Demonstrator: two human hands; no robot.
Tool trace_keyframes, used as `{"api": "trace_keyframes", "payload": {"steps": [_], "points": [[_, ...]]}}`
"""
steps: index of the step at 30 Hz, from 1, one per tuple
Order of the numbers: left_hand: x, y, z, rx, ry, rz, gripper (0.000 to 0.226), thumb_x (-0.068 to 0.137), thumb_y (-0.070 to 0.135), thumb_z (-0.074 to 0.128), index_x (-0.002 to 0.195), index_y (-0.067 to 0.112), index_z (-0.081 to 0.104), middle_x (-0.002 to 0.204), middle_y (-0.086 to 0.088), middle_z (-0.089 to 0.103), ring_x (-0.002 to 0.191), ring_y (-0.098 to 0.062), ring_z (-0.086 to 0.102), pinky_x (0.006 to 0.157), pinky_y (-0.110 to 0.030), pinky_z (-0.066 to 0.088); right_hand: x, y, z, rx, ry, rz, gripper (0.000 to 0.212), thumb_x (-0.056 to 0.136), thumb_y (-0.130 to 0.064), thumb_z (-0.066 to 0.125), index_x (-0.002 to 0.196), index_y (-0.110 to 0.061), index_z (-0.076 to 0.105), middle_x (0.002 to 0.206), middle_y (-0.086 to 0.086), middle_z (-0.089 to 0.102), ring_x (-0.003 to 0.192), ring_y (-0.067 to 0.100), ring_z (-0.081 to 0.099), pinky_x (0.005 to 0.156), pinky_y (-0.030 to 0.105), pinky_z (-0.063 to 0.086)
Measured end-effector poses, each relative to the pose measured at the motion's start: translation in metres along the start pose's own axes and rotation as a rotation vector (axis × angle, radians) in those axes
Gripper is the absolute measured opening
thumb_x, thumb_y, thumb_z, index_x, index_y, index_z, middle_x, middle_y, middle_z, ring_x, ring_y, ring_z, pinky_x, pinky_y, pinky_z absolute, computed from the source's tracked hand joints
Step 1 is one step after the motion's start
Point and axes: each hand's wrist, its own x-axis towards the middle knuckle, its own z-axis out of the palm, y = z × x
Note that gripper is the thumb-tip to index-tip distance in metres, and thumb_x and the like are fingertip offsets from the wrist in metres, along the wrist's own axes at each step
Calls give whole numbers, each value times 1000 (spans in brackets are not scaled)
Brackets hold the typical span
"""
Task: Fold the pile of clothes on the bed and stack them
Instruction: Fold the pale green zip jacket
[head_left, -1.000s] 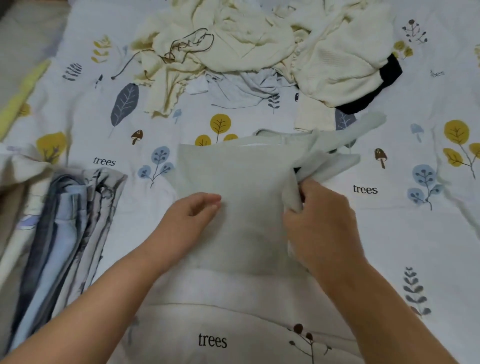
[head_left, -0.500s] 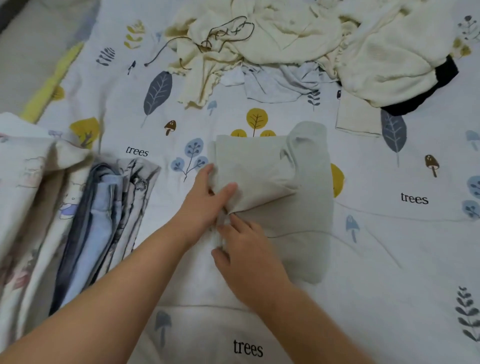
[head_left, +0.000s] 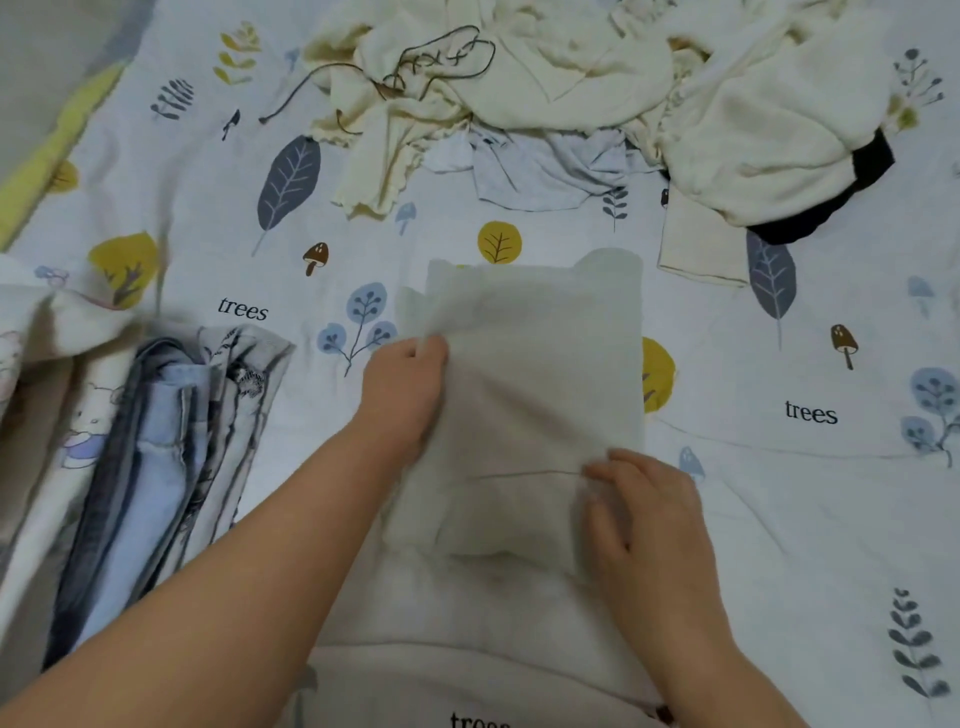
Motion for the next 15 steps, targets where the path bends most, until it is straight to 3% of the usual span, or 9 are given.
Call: {"api": "trace_keyframes", "payload": {"steps": [3, 7, 10, 12, 13, 15], "points": [[4, -4, -5, -60, -16, -195, 20, 84, 19, 52, 67, 12, 44, 61, -6, 37, 59, -20, 35, 59, -31, 31, 12, 7, 2, -18, -13, 221, 35, 89, -22, 54, 124, -17, 54, 130, 5, 48, 122, 20, 34, 100, 33, 29], [5, 5, -4, 27, -7, -93, 28, 86, 22, 55, 62, 11, 44, 57, -4, 36, 56, -18, 35, 58, -29, 33, 28, 8, 3, 116, -130, 384, 47, 92, -30, 51, 135, -16, 38, 131, 9, 49, 118, 26, 47, 94, 36, 38], [2, 2, -9, 60, 182, -56, 22, 85, 13, 49, 65, 11, 40, 62, -4, 34, 57, -19, 32, 59, -32, 28, 31, 7, 4, 72, -137, 372, 56, 91, -33, 51, 141, -21, 30, 131, 8, 48, 117, 25, 49, 92, 36, 38], [-5, -5, -10, 254, 335, 81, 5, 84, 13, 52, 82, 10, 49, 91, -10, 50, 77, -26, 48, 71, -36, 37, 32, 5, 7, -5, -40, 327, 63, 89, -34, 51, 145, -21, 26, 137, 10, 41, 125, 26, 38, 99, 38, 33], [-9, -8, -9, 372, 383, 183, 20, 83, 15, 54, 102, 7, 52, 118, -15, 48, 101, -32, 49, 84, -42, 38, 31, 2, 10, -32, -2, 292, 67, 89, -36, 51, 147, -21, 22, 144, 12, 33, 132, 26, 30, 104, 38, 28], [-18, -19, -2, 578, 269, 452, 51, 84, 23, 56, 131, 9, 43, 149, -18, 25, 133, -36, 30, 103, -52, 27, 30, -3, 21, -79, 8, 192, 73, 90, -42, 48, 150, -24, 12, 156, 10, 12, 142, 22, 11, 112, 35, 15]]}}
